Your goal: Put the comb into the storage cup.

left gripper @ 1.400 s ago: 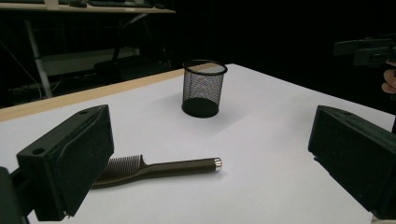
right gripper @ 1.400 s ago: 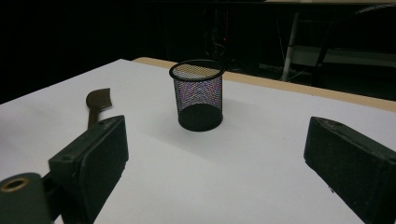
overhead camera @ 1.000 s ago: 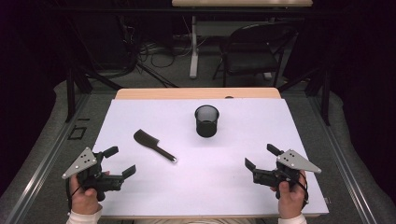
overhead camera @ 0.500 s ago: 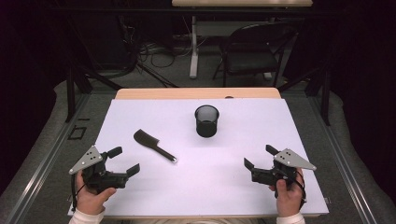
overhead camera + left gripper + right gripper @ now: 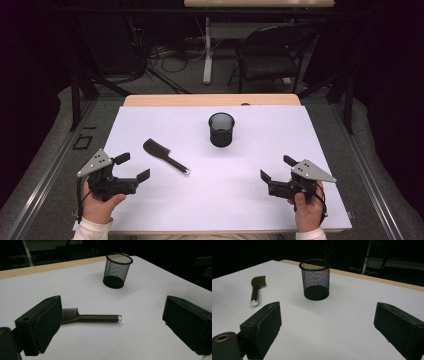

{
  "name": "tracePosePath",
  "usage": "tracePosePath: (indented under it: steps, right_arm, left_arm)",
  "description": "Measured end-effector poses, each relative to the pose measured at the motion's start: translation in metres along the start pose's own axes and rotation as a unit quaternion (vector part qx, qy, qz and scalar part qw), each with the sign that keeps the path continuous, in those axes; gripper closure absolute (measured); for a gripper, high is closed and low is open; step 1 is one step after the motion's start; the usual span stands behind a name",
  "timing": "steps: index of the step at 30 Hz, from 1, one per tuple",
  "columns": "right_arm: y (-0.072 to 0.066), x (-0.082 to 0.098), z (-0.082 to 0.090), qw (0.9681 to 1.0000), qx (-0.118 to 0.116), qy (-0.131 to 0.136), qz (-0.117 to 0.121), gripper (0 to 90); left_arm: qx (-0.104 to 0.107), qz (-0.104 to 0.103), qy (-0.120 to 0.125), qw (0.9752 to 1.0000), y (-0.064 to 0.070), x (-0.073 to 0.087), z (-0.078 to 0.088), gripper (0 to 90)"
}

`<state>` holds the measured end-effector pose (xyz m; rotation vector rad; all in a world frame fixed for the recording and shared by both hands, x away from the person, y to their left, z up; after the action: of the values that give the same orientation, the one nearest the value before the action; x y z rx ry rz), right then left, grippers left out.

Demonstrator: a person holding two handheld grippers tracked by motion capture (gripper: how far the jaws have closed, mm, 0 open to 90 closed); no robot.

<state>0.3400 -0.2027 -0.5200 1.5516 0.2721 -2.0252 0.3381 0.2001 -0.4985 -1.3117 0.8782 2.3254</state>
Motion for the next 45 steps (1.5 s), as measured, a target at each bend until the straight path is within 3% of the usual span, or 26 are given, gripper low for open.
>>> tracePosePath:
  steps: [5,13,15,25,32,37,45]
  right_arm:
    - [-0.002,0.000,-0.001,1.0000,-0.003,0.000,0.002,7.3]
    - [-0.002,0.002,-0.003,0.9999,-0.006,-0.007,0.005,7.4]
    - [-0.002,0.002,-0.003,1.0000,-0.005,-0.007,0.006,7.4]
    - [-0.001,0.003,-0.001,0.9999,-0.002,-0.008,0.007,7.4]
    - [-0.003,0.004,-0.003,0.9999,-0.007,-0.012,0.007,7.4]
    - [-0.003,0.005,-0.003,0.9999,-0.007,-0.012,0.006,7.7]
    - [-0.003,0.006,-0.004,0.9999,-0.008,-0.013,0.005,8.4]
  left_arm:
    - [-0.014,0.005,0.003,0.9999,-0.002,-0.006,0.001,15.3]
    - [-0.034,0.020,-0.012,0.9992,-0.004,-0.011,-0.007,23.1]
    - [-0.038,0.020,-0.016,0.9989,-0.004,-0.011,-0.008,31.6]
    - [-0.064,0.009,-0.035,0.9973,-0.004,-0.020,-0.016,39.9]
    - [-0.070,0.027,-0.036,0.9965,-0.002,-0.026,-0.022,49.8]
    - [-0.076,0.029,-0.056,0.9952,-0.001,-0.025,-0.031,52.8]
    - [-0.085,0.038,-0.062,0.9938,-0.004,-0.025,-0.043,57.3]
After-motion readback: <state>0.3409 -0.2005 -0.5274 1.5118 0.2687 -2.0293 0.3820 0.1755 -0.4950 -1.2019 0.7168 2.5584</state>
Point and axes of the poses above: each handheld gripper's, and its own axes: z roughly backward along the jaws, x roughly out of its underside, y roughly to its right, the point moved 9 cm from there along -z, roughly forward along the jaws, and after that the axes turned 12 degrees about z, right-handed, at the moved point
